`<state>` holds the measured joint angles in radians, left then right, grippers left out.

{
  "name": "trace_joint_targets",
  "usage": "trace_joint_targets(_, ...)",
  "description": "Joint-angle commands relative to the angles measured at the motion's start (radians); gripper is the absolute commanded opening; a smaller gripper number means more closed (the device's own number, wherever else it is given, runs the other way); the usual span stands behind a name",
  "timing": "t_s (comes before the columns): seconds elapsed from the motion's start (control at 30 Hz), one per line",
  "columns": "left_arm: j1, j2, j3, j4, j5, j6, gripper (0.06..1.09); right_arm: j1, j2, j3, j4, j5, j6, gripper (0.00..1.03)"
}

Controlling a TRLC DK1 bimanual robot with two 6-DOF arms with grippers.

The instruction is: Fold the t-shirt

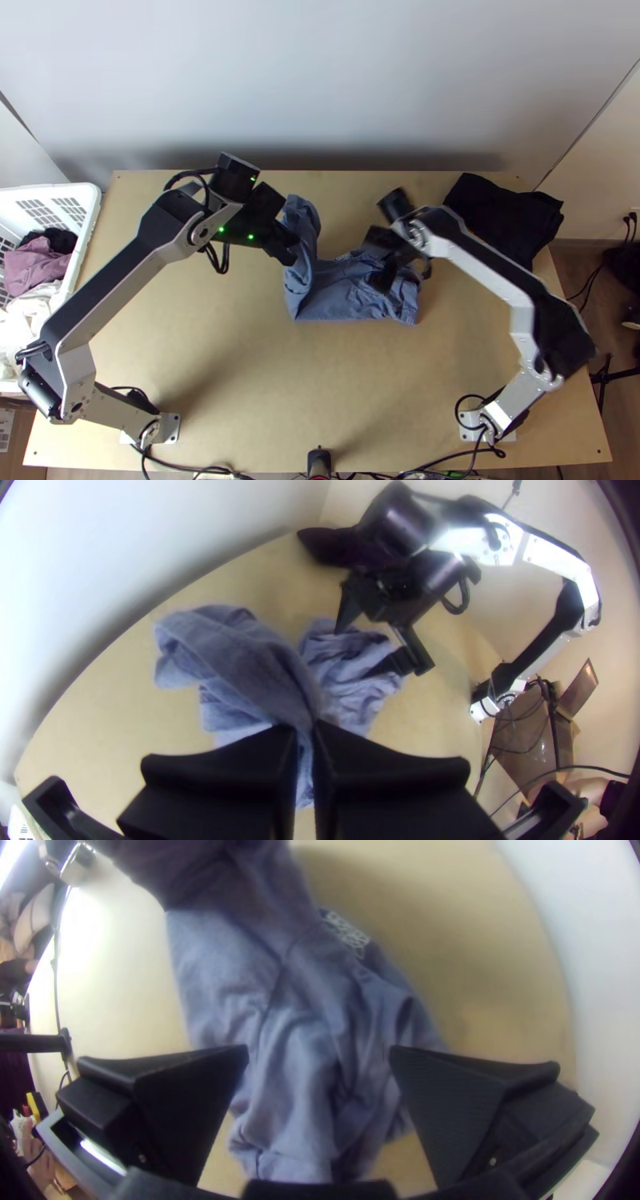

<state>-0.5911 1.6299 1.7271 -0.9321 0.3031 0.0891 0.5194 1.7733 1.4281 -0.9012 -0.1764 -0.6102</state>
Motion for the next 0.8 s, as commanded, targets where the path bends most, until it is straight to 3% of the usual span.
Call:
trace_joint_targets(0.0, -0.061, 0.016, 0.019, 0.015, 0.01, -0.006, 0.09, -0.073, -0.126, 0.017, -0.071, -0.006, 0.001, 0.98)
trace_joint_targets(0.4, -0.145, 0.094, 0.06, 0.081, 0.025, -0.023, 0.09, -0.286, -0.31, 0.009, -0.14, -0.006, -0.002, 0.98)
trace_joint_targets(0.77, -0.21, 0.235, 0.146, 0.116, 0.033, -0.029, 0.09, -0.314, -0.38, -0.064, -0.15, -0.006, 0.0, 0.98)
